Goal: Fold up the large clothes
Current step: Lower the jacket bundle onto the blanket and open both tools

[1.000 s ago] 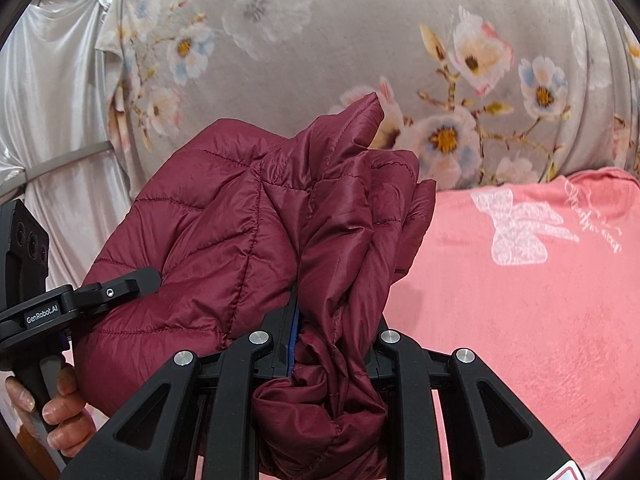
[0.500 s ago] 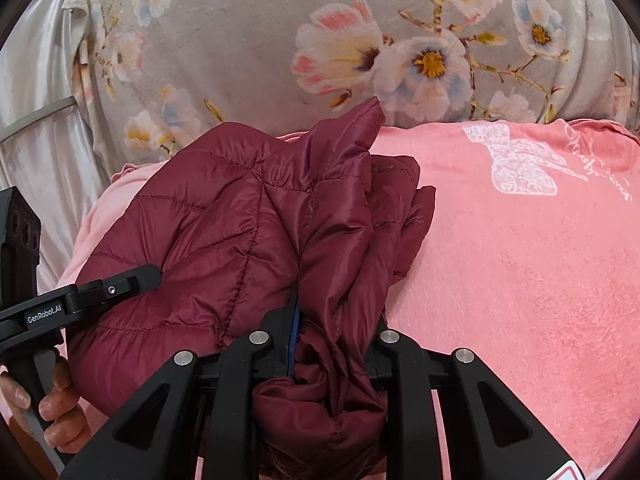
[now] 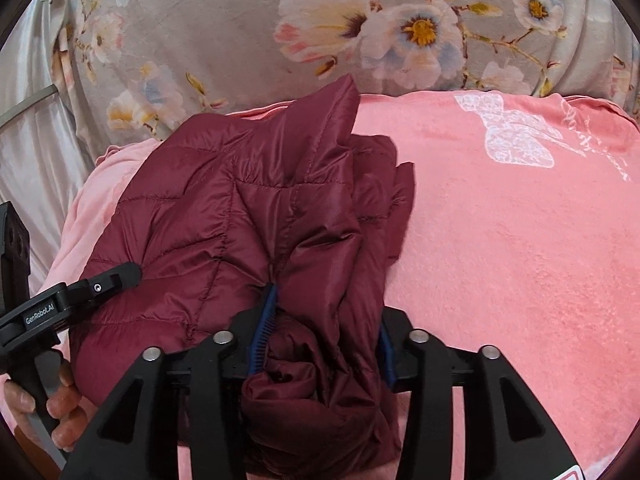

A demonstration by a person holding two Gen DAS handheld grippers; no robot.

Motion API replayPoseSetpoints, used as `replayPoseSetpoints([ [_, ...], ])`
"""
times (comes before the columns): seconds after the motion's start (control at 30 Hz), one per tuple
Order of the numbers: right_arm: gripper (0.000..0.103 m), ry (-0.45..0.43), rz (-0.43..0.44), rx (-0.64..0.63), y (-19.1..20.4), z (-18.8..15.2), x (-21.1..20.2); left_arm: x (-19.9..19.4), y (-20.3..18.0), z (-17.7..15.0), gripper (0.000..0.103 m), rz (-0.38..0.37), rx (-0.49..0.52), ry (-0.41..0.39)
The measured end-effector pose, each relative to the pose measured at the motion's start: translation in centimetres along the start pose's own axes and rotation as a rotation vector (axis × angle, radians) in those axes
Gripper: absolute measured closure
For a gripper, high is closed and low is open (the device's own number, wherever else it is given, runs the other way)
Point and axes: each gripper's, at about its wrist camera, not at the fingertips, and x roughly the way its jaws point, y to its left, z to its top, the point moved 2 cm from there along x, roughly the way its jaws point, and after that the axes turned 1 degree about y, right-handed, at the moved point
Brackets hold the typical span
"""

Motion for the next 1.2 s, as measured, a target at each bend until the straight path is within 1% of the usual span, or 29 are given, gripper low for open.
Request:
replayPoseSetpoints([
  [0.07,0.05,-0.013,-0.012,0.007,-0.6,-0.1,-1.6,-0.7,-0.2,0.1,0.029,0.044,0.005,0.0],
  [0.1,0.05,-0.031,-0.023,0.005,-0.8,-0.1,-2.8,-1.2,-0.3,0.1,0.026,0.065,0.008,0.001],
  [0.13,0.05,-0.042,-0.029,0.003,-1.0,-0.1,-3.5,-2.1,-0.3,0.2,0.023,0.102,0.009,-0.006],
  [0.17,0.05,-0.066,-0.036,0.006,-1.2,0.0,-4.8,-3.2,-0.5,0.4,0.021,0.134,0.01,-0.023],
  [0.2,0.05,-0.092,-0.039,0.014,-1.4,0.2,-5.8,-4.1,-0.6,0.5,0.02,0.149,0.015,-0.041],
  [0.23,0.055,-0.107,-0.041,0.019,-1.4,0.5,-6.4,-5.3,-0.9,0.9,0.019,0.179,0.02,-0.071],
  [0.27,0.075,-0.129,-0.036,0.02,-1.2,1.1,-7.1,-6.6,-1.4,1.3,0.019,0.222,0.026,-0.105],
  [0.3,0.091,-0.134,-0.033,0.013,-0.9,1.7,-7.4,-7.7,-2.2,2.0,0.019,0.272,0.043,-0.141],
  [0.37,0.099,-0.127,-0.033,-0.007,-0.1,2.9,-7.2,-8.8,-4.0,3.3,0.021,0.353,0.082,-0.189],
  [0.4,0.101,-0.13,-0.034,-0.016,0.3,3.3,-7.0,-8.8,-5.0,4.1,0.025,0.376,0.098,-0.193],
  [0.47,0.102,-0.124,-0.074,-0.05,1.3,3.6,-5.9,-8.1,-6.5,5.2,0.032,0.391,0.103,-0.174],
  [0.53,0.103,-0.092,-0.095,-0.07,1.7,3.2,-4.4,-6.6,-7.3,5.8,0.035,0.405,0.095,-0.148],
  [0.6,0.103,-0.042,-0.107,-0.071,1.6,2.4,-2.7,-4.2,-7.1,5.7,0.043,0.439,0.076,-0.087],
  [0.63,0.103,-0.03,-0.113,-0.07,1.5,2.0,-2.2,-3.4,-6.8,5.4,0.044,0.45,0.065,-0.066],
  [0.7,0.103,-0.005,-0.124,-0.071,1.0,1.3,-1.3,-1.6,-5.9,4.6,0.051,0.49,0.045,-0.02],
  [0.77,0.103,0.019,-0.136,-0.074,0.5,0.7,-0.4,-0.5,-5.3,3.7,0.05,0.512,0.043,-0.003],
  [0.87,0.103,0.052,-0.142,-0.07,-0.2,0.0,0.9,0.4,-5.0,2.9,0.049,0.541,0.066,-0.012],
  [1.1,0.103,0.087,-0.149,-0.093,0.1,-1.1,2.4,2.2,-4.5,2.0,0.043,0.546,0.099,-0.045],
  [1.2,0.102,0.106,-0.155,-0.101,0.3,-1.2,2.9,2.7,-4.4,2.0,0.043,0.554,0.108,-0.057],
])
